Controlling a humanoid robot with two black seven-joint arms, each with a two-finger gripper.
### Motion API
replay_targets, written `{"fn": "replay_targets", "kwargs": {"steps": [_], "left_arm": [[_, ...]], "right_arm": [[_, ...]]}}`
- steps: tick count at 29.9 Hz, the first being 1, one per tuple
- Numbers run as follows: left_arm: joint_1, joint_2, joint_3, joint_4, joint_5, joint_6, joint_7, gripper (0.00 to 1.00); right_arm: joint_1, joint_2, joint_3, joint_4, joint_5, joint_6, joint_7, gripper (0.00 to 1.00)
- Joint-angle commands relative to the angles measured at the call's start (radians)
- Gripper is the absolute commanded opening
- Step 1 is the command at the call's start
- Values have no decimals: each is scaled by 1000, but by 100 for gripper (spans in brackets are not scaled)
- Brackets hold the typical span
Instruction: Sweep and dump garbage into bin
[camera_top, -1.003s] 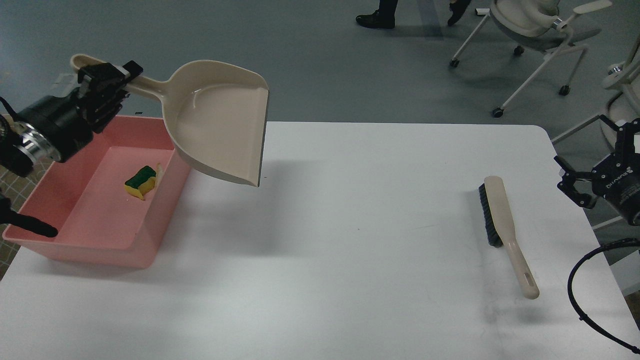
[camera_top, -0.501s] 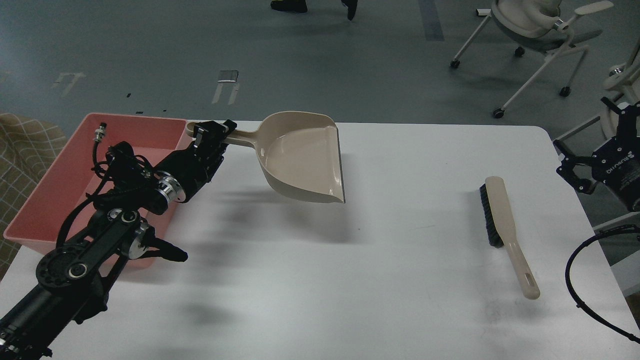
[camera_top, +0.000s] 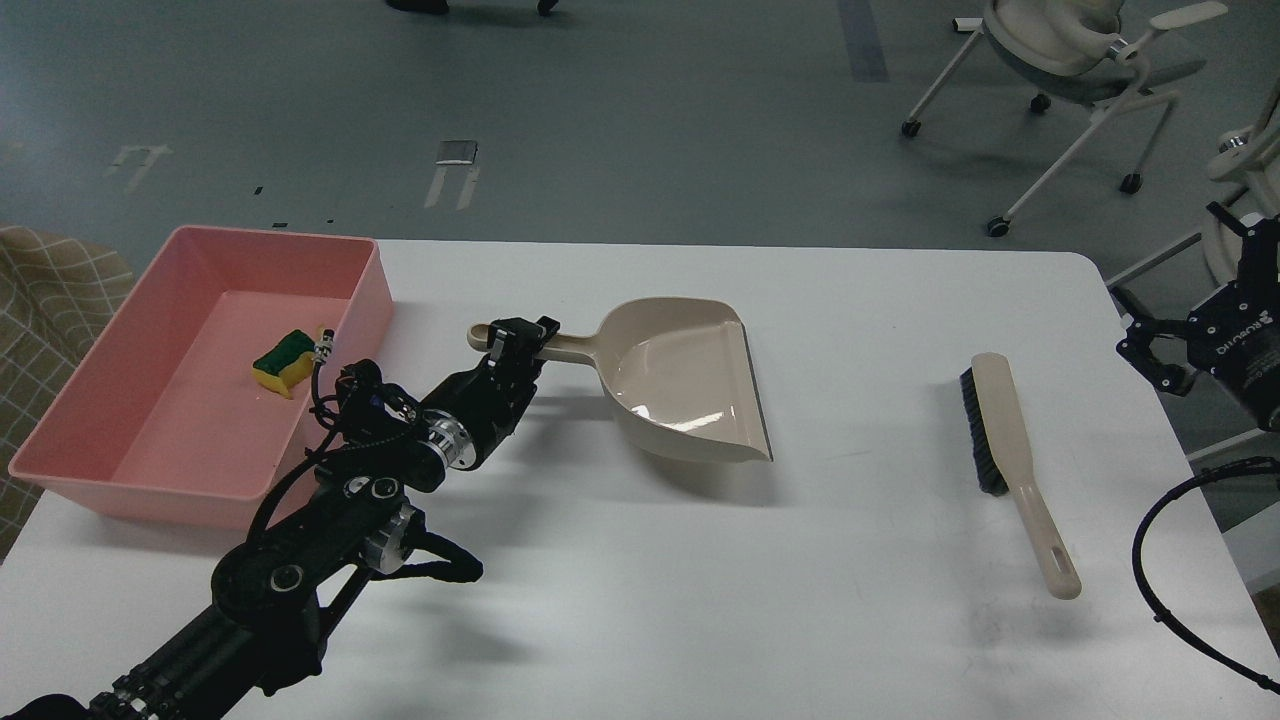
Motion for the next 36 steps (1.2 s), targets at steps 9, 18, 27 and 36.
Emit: {"fn": "replay_targets", "kwargs": {"steps": [9, 18, 27, 36], "left_arm": [[5, -12, 26, 0, 4, 26, 10, 42], [40, 48, 26, -27, 2, 27, 7, 54], [40, 128, 17, -41, -6, 26, 7, 65], [40, 191, 8, -156, -15, 30, 15, 69]], "right_arm": [[-3, 5, 1, -2, 2, 0, 0, 99], [-9, 5, 1, -2, 4, 0, 0, 99], [-15, 5, 3, 0, 4, 0, 0, 99], [-29, 5, 3, 18, 4, 0, 0, 99]]}}
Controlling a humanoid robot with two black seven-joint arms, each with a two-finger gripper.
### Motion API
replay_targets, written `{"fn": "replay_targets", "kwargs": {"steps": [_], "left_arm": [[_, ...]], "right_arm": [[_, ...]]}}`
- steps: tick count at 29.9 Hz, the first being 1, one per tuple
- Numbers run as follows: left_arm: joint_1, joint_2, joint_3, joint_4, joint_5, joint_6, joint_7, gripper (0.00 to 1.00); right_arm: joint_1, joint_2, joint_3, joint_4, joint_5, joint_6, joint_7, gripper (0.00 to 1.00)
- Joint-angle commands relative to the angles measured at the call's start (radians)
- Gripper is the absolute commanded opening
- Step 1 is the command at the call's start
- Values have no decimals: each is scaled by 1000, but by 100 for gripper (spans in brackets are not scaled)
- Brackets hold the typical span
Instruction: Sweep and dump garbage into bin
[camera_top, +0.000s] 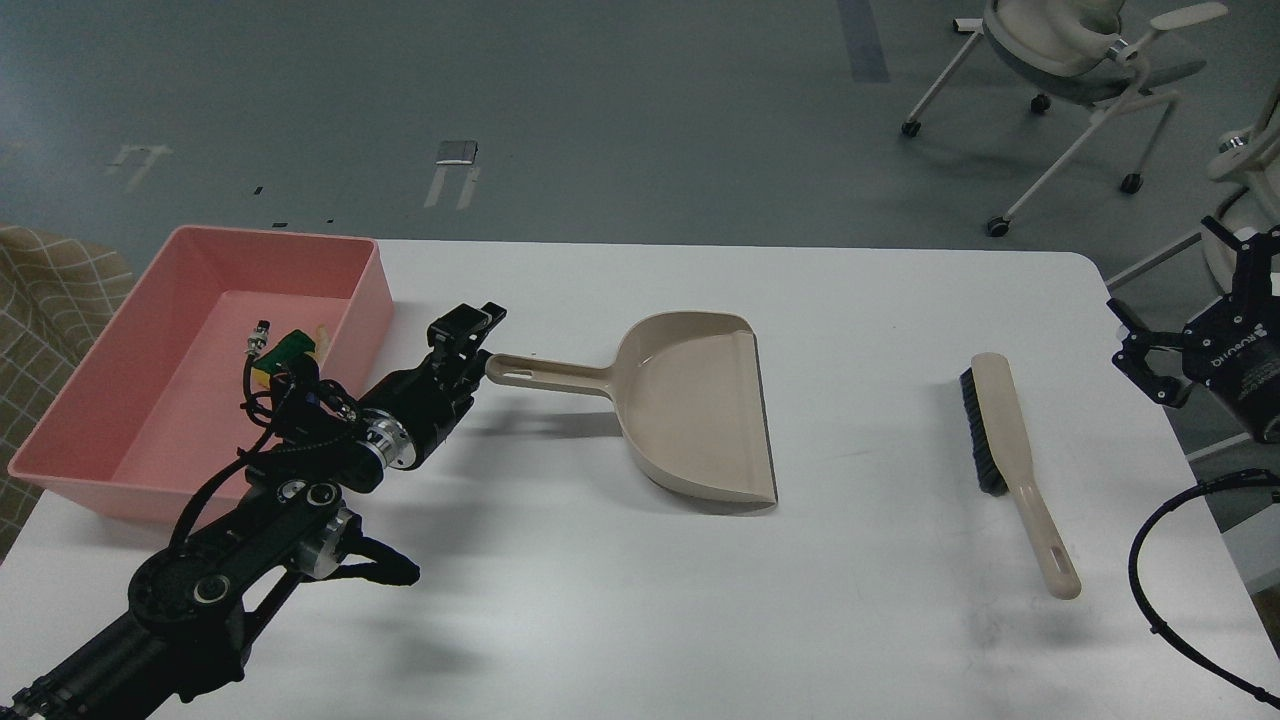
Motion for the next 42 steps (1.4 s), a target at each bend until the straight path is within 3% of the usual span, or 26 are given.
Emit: {"fn": "replay_targets", "kwargs": {"steps": [1, 9, 17, 23, 29, 34, 38, 42], "left_arm": [[0, 13, 2, -29, 1, 2, 2, 69], [-31, 76, 1, -29, 1, 0, 4, 69], [-135, 191, -7, -20, -46, -12, -10, 74], [-192, 237, -91, -14, -245, -41, -10, 77], [-199, 234, -222, 51, -428, -61, -12, 86], [-201, 232, -337, 129, -552, -159, -13, 90], [-196, 231, -440, 160, -702, -303, -9, 90], [-186, 223, -447, 167, -825, -337, -4, 92]], "right_arm": [[-4, 0, 0, 8, 1, 0, 0, 99], [-19, -6, 18, 5, 1, 0, 0, 99], [-4, 2, 18, -12, 1, 0, 0, 100], [43, 9, 20, -41, 87, 0, 0, 100], [175, 44, 18, -77, 126, 0, 0, 100], [209, 46, 15, -89, 126, 0, 0, 100], [266, 46, -17, -130, 120, 0, 0, 100], [364, 46, -19, -245, 123, 0, 0, 100]]}}
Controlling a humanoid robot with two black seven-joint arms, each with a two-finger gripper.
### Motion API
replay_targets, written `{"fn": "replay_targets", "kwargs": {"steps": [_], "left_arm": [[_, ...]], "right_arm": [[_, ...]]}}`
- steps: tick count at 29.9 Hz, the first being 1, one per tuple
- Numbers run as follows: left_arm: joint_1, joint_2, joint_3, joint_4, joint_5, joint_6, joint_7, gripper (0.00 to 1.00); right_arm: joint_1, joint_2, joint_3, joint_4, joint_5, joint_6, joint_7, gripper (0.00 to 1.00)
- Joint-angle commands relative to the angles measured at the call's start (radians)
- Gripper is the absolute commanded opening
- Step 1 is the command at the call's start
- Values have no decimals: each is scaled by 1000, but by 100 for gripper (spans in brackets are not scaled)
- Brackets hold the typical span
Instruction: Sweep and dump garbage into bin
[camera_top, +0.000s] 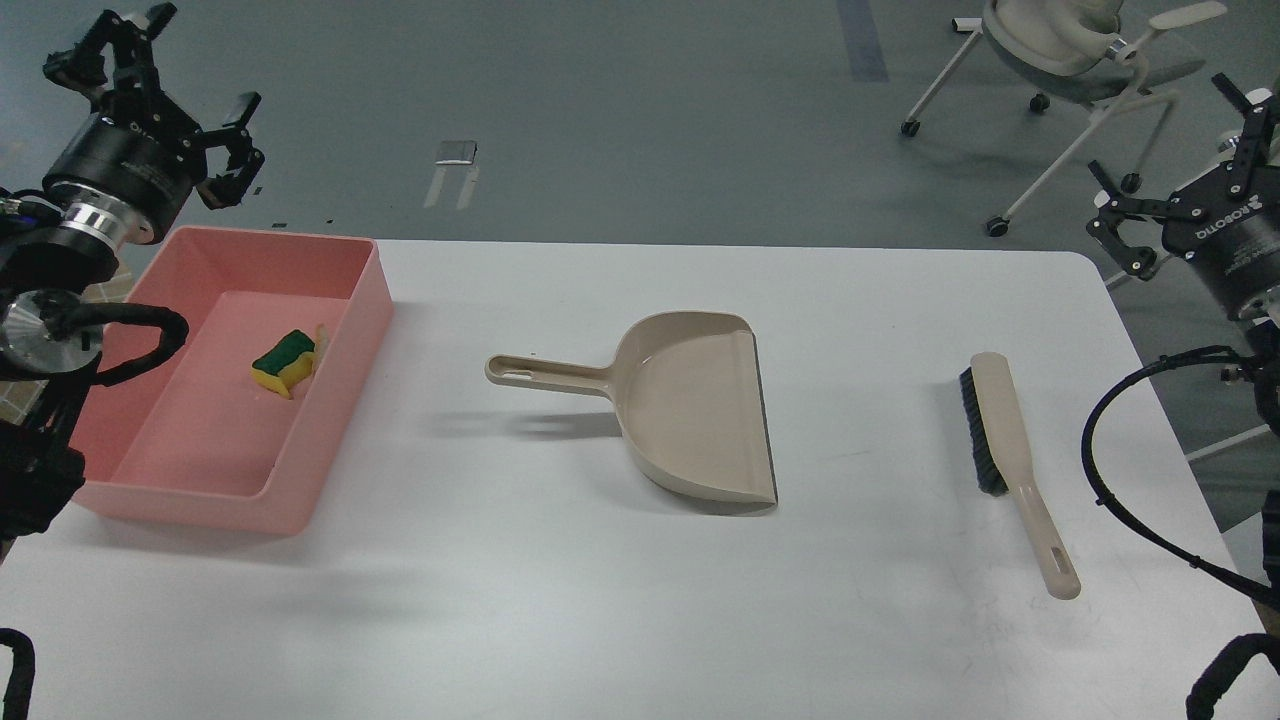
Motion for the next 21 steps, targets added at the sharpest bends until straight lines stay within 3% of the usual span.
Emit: {"fn": "replay_targets", "kwargs": {"steps": [1, 10, 21], "left_arm": [[10, -8, -7, 2, -103, -27, 4, 93], [48, -60, -9, -3, -154, -102, 7, 97], [50, -49, -9, 0, -154, -105, 9, 98]], "right_arm": [[78, 1, -2, -95, 3, 0, 0, 100], [111, 4, -6, -134, 9, 0, 0, 100], [104, 7, -2, -129, 11, 0, 0, 100]]}}
